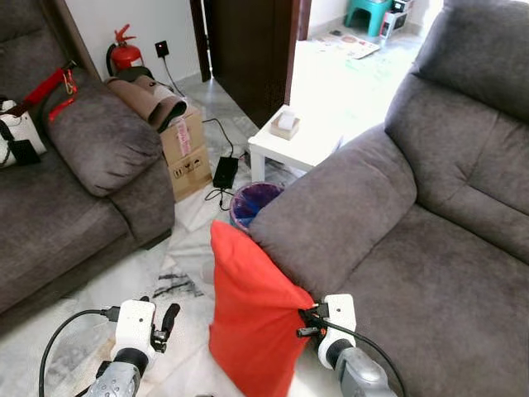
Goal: Move the pillow to the sofa from floor
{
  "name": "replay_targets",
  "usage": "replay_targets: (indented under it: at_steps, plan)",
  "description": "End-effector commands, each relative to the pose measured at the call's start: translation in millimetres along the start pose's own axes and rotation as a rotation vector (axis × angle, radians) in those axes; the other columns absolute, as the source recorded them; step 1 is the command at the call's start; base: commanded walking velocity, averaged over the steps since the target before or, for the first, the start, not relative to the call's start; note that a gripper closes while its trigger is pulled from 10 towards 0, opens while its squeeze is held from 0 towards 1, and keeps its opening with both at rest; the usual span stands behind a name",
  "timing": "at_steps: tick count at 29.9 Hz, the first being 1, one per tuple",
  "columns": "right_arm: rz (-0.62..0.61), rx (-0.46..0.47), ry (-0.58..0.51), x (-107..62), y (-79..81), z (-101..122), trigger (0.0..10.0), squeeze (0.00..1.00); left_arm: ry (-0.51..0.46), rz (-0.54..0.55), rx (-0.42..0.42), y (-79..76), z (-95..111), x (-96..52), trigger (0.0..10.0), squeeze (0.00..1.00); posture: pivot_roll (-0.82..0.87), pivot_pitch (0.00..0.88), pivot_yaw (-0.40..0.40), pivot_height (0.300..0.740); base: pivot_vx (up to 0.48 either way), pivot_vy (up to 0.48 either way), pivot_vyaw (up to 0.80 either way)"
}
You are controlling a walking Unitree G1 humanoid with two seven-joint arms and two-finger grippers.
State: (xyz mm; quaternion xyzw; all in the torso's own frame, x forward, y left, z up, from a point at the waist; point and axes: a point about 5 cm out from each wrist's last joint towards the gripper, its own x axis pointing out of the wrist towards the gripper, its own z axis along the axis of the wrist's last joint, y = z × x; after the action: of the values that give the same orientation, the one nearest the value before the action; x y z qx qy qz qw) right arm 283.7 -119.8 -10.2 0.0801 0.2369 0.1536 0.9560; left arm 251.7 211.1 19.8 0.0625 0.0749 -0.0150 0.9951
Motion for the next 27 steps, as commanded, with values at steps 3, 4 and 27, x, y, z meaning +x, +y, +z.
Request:
replay_targets:
  at_steps: [3, 4, 27]
  plan:
    - [0.011, 0.001, -0.071, 4.0, -1.4, 17.8, 10.0, 0.00, 0.027, -0.046, 0.044, -2.5, -5.9, -2.5, 10.0, 0.00, 0.17, 0.130, 0.009, 0.740, 0.000, 0.000, 0.00]
    - [0.037, 0.003, -0.073, 5.2, 0.3, 20.4, 10.0, 0.00, 0.020, -0.059, 0.050, -3.4, -3.8, -0.7, 10.0, 0.00, 0.17, 0.121, 0.008, 0.740, 0.000, 0.000, 0.00]
    - [0.644, -0.504, 0.334, -15.6, 1.7, -6.7, 10.0, 0.00, 0.096, -0.550, 0.134, -6.0, 18.6, 10.8, 10.0, 0.09, 0.18, 0.084, 0.011, 0.740, 0.000, 0.000, 0.00]
